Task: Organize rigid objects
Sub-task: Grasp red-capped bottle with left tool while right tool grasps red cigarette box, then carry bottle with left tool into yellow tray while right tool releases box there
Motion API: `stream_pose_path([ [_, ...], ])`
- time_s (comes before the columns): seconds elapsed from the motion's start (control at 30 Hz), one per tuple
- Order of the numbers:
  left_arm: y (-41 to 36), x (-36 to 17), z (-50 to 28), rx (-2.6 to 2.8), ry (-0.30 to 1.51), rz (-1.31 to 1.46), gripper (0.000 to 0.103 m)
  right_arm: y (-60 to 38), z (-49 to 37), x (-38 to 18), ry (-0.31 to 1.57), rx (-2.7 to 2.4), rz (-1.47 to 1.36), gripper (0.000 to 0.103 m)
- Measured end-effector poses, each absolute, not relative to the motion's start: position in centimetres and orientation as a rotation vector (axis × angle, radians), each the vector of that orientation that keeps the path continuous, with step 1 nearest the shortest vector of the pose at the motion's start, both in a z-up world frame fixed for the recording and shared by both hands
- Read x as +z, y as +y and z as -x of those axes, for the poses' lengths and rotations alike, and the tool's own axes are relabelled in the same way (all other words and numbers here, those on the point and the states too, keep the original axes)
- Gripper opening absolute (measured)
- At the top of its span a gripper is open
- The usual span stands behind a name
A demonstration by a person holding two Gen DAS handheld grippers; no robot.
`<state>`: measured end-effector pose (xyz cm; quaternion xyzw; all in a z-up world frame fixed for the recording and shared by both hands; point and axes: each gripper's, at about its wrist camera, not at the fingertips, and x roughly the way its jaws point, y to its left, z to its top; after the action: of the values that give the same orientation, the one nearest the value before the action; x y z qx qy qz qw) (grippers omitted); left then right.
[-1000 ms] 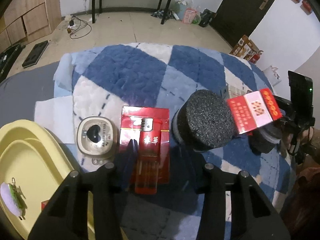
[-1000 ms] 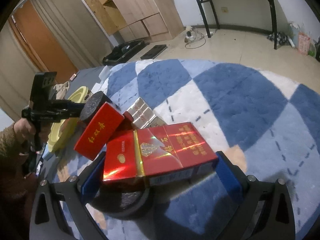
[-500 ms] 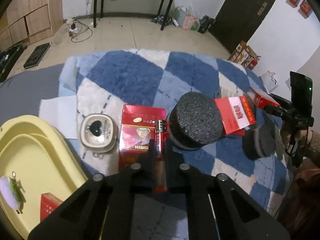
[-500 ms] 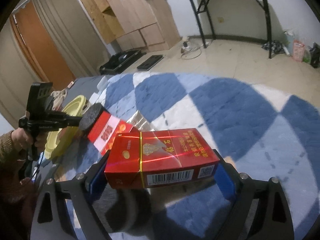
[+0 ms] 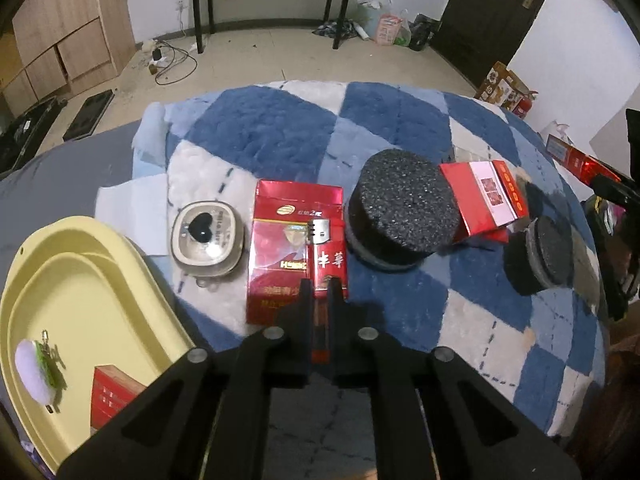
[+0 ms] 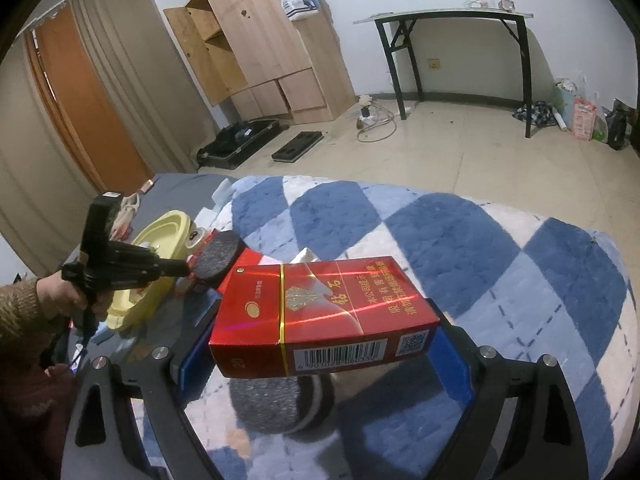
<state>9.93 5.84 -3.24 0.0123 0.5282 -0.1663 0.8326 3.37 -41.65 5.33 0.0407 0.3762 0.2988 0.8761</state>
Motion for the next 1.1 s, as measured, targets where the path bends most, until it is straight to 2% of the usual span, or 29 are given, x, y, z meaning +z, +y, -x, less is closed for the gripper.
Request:
stream_pose_path([
  [0.07,5.7,-3.1,-9.8,-0.347,1.112,-0.023,0.043,-41.4,-3.2,5.6,0.782,0.633,-0.077,0.092],
  [0.13,5.6,-2.9,-9.9,-0.334,1.103,-0.011,0.054,-41.2,-3.0,5.7,0.785,0.644,-0.062,0.092],
  [0.4,4.1,-4.0,-10.2,-0.323,1.123,-0.041,0.055,-41.9,-2.9,5.5,0.789,0.632,-0.068,0.092],
  [0.47,3.6,-4.3,-10.1,-0.310,1.120,-0.065,0.052,-42.1,-2.9,5.6,0.789,0.627,-0.071,0.092],
  [0.53,3.0,-4.3,-10.0,-0.313,1.113,-0.090,0.024,-42.3,-2.8,5.7,0.785,0.621,-0.071,0.092],
  [0.77,3.6,-3.7,-9.9,-0.286,1.090,-0.043,0.025,-42.6,-2.3,6.0,0.782,0.616,-0.070,0.092],
  [0.9,5.3,-1.2,-8.8,-0.276,1.029,0.010,0.025,-42.3,-2.0,6.5,0.777,0.624,-0.063,0.092],
  [1.1,13.0,3.1,-7.0,-0.165,0.949,0.109,0.025,-38.8,-0.4,9.9,0.704,0.690,-0.005,0.092],
])
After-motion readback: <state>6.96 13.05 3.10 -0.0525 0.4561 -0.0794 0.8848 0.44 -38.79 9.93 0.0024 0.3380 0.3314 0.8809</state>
